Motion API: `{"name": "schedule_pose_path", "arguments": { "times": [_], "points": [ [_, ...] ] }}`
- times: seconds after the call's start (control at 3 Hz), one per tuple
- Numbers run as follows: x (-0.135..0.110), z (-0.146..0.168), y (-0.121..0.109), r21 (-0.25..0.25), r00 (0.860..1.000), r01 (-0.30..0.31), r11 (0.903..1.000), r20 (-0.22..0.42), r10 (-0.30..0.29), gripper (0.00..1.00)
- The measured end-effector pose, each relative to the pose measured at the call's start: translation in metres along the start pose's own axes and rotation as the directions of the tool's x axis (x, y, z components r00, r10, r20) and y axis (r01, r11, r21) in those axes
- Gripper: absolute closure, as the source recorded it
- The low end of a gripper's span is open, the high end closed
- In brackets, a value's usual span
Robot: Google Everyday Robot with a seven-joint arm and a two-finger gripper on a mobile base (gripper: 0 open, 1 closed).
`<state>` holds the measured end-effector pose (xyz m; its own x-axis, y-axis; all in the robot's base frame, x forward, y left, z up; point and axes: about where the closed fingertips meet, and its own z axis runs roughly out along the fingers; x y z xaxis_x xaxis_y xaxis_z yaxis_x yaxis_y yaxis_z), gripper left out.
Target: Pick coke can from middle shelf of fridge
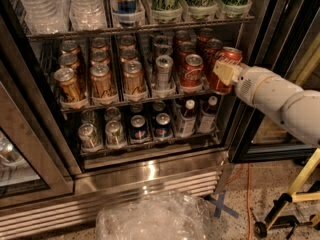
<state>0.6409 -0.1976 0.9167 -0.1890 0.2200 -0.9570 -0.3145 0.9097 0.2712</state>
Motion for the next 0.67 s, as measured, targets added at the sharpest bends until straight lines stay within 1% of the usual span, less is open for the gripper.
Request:
{"name": "schedule_pose_path", "arguments": {
  "times": [0.33,0.67],
  "points": [
    [0.020,-0.032,0.031,-0.092,0.996,-0.037,0.9950,-0.087,0.029,1.00],
    [0.024,-0.064,0.058,-0.174,0.991,-0.051,0.9833,-0.131,0.028,1.00]
  ]
}}
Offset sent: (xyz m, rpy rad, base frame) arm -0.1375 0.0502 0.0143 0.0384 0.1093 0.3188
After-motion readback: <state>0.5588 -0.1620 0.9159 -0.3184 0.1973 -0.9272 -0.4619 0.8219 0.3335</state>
